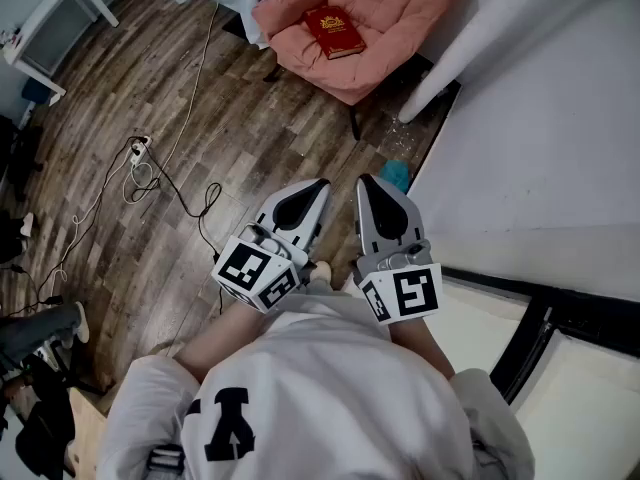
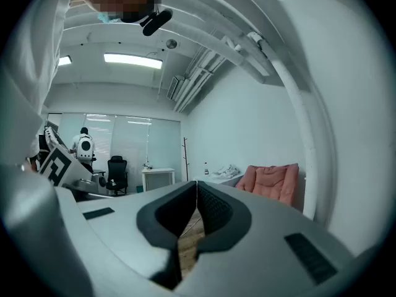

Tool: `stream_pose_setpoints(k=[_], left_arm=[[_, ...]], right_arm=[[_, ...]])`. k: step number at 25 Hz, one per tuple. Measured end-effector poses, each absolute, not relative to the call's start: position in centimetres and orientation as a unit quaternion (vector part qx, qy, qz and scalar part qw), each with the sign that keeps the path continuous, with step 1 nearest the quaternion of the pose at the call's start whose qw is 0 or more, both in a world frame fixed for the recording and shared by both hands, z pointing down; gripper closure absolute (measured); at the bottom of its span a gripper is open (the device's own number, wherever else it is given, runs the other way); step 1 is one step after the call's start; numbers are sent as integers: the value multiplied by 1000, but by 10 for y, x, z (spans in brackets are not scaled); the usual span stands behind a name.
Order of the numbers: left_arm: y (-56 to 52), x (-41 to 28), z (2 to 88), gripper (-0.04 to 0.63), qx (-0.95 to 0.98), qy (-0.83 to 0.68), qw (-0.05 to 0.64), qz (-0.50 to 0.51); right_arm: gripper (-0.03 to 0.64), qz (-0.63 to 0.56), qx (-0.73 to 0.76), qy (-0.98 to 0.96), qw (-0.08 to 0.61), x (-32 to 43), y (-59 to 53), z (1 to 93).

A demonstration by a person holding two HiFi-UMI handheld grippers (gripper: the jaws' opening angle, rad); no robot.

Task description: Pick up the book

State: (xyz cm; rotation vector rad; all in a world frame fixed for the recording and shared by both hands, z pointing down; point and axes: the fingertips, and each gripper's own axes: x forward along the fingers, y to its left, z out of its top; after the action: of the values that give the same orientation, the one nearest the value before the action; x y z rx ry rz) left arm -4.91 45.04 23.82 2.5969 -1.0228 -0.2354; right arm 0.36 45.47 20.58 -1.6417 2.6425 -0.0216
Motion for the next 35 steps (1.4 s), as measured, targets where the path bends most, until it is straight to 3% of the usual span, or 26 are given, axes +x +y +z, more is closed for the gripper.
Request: stream_pose_setpoints(k=[35], left_arm=[[428, -16, 242, 591, 900, -402, 151, -69]], right_arm=[[586, -31, -523, 852, 5, 35, 429, 222]])
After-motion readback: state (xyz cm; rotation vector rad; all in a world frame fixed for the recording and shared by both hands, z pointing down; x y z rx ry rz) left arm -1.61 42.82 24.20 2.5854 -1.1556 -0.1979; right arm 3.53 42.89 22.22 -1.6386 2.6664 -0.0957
